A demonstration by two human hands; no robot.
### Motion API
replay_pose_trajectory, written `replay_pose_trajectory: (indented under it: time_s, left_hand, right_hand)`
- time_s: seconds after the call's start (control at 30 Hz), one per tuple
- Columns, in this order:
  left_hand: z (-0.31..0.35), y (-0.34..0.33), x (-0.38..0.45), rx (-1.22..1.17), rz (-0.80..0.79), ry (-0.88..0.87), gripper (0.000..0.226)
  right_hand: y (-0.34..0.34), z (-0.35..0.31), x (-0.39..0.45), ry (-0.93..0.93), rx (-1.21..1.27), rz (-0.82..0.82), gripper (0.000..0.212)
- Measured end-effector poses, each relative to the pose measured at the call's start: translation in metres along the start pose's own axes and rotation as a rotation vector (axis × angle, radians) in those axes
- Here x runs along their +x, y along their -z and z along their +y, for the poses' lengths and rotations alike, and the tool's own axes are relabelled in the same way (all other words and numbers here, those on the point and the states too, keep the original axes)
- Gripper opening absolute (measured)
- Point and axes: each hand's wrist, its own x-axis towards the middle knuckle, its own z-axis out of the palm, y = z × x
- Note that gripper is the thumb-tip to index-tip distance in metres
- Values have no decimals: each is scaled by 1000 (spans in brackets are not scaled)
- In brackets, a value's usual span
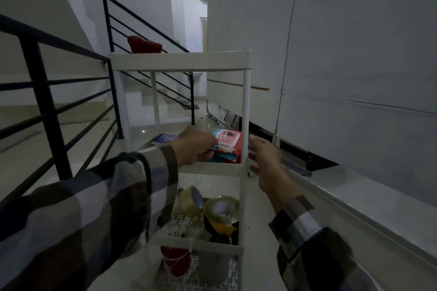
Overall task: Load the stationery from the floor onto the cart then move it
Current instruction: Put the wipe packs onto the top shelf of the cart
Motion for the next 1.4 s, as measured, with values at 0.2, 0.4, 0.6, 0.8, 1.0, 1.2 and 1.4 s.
replay_pose_trajectory:
  time_s: [0.2,0.4,0.6,0.8,1.0,1.2,1.4]
  left_hand:
    - [-20,5,10,335,23,-286,64]
    - [-28,16,18,718,-257,-553,97]
    - [-26,17,21,750,-207,-577,94]
    - [-18,21,26,750,-210,-585,80]
    - [-22,4,24,704,-85,-681,78]
    - [-29,4,18,503,-81,-692,68]
    - [-29,3,6,446,-112,-571,68]
  right_hand:
    - [6,4,3,111,-138,-129,32]
    - [3,7,9,96,-152,-151,40]
    - [-3,13,14,77,-60,-118,46]
    - [-9,11,15,79,-62,-49,39]
    - [-14,10,14,74,-21,-8,37]
    - [-10,7,10,117,-41,13,34]
    - [-7,2,4,157,-82,42,40]
